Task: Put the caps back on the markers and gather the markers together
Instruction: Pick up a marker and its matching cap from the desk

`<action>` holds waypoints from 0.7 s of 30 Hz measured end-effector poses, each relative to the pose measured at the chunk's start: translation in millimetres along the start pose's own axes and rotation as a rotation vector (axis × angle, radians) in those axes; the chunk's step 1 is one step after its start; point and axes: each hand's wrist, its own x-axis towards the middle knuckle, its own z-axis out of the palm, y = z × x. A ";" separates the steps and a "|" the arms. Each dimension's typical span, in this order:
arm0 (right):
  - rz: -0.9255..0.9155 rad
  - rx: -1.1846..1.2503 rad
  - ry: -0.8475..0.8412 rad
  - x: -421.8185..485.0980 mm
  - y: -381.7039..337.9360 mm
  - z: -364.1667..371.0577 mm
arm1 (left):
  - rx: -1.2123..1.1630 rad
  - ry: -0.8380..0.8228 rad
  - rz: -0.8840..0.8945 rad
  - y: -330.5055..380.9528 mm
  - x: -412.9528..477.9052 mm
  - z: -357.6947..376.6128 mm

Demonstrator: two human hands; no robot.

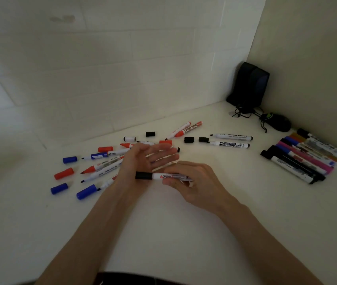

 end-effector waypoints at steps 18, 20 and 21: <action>-0.004 -0.175 -0.009 -1.5 2.2 4.6 | 0.701 0.458 0.213 -7.7 16.2 -9.2; 0.011 -0.190 0.009 -1.6 4.0 3.1 | 0.796 0.474 0.223 -6.5 12.7 -10.7; 0.022 -0.195 0.013 -1.6 5.8 2.5 | 0.853 0.453 0.259 -7.1 9.7 -11.7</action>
